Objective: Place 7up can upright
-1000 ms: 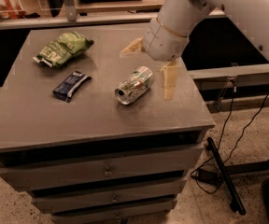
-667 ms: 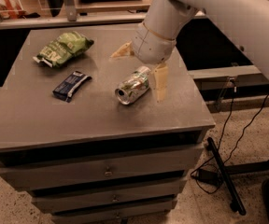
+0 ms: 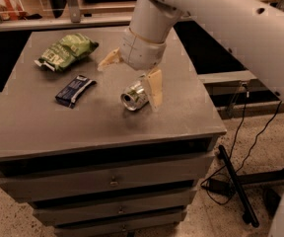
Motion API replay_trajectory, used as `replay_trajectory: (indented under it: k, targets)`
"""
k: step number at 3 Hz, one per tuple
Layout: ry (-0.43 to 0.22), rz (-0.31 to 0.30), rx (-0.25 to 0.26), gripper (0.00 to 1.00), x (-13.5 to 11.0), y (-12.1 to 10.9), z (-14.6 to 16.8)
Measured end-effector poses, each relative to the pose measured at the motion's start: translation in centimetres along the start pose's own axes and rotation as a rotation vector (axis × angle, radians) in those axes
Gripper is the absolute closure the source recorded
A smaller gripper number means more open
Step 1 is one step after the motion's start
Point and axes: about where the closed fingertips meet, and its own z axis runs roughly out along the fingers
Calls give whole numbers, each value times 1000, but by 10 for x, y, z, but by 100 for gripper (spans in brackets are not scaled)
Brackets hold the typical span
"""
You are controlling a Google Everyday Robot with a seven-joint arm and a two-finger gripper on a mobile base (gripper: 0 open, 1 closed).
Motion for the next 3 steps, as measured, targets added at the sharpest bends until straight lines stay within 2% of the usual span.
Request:
replay_trajectory:
  k: [1,2,3]
  targets:
    - [23,-53,-24,0,6,-3,6]
    - [65,-87,-60,0,27,0,14]
    - [92,-64,-93,0,43,10,19]
